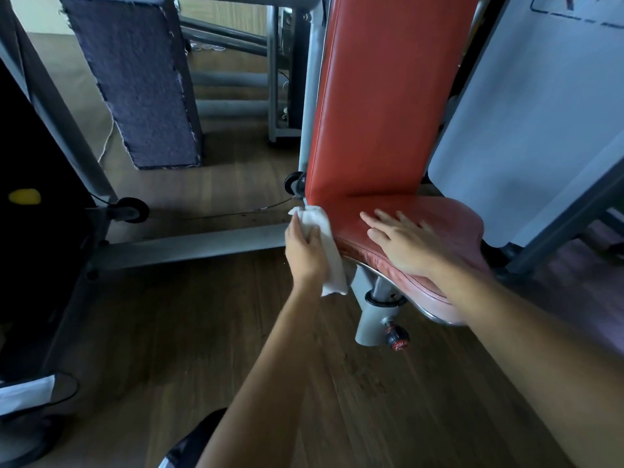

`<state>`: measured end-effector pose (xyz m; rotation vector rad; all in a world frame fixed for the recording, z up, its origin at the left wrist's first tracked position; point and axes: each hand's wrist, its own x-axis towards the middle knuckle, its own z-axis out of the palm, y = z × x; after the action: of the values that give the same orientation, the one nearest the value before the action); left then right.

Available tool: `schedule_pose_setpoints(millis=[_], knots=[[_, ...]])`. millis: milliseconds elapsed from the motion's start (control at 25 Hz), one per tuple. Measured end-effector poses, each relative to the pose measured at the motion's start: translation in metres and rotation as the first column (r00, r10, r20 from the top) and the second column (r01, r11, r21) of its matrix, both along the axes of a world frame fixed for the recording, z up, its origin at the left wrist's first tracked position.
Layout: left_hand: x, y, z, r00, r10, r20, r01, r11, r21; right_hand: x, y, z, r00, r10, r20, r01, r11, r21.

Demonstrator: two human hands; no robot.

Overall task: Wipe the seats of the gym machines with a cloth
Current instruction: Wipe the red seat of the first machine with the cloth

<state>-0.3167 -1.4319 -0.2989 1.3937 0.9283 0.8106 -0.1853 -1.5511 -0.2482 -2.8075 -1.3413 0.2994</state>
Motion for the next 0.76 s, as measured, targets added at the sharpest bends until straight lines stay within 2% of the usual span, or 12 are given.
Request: schedule_pose_setpoints(millis=[80, 240, 360, 440, 640, 760], knots=[[-0.007, 0.013, 0.001, 0.997, -0.079, -0.005, 0.078, 0.996, -0.030, -0.001, 0.000, 0.000, 1.000, 0.005, 0.005, -0.005, 1.000, 0.004], [-0.030, -0.016, -0.003, 0.967, -0.253, 0.036, 0.252, 0.967, 0.027, 0.000, 0.001, 0.001, 1.000, 0.001, 0.006, -0.001, 1.000, 0.017], [-0.023, -0.015, -0.006, 0.973, -0.227, 0.049, 0.226, 0.974, 0.025, 0.000, 0.000, 0.000, 1.000, 0.001, 0.011, -0.001, 1.000, 0.017], [-0.021, -0.010, -0.007, 0.981, -0.193, 0.004, 0.193, 0.981, 0.034, 0.000, 0.001, -0.001, 1.000, 0.000, 0.007, 0.000, 1.000, 0.021], [-0.020, -0.041, -0.021, 0.993, -0.117, 0.031, 0.109, 0.975, 0.192, 0.000, 0.000, 0.000, 1.000, -0.012, 0.016, 0.012, 1.000, 0.022], [-0.009, -0.021, -0.022, 0.997, -0.075, 0.007, 0.073, 0.983, 0.170, -0.001, 0.000, -0.001, 1.000, -0.018, 0.014, 0.018, 0.999, 0.028]])
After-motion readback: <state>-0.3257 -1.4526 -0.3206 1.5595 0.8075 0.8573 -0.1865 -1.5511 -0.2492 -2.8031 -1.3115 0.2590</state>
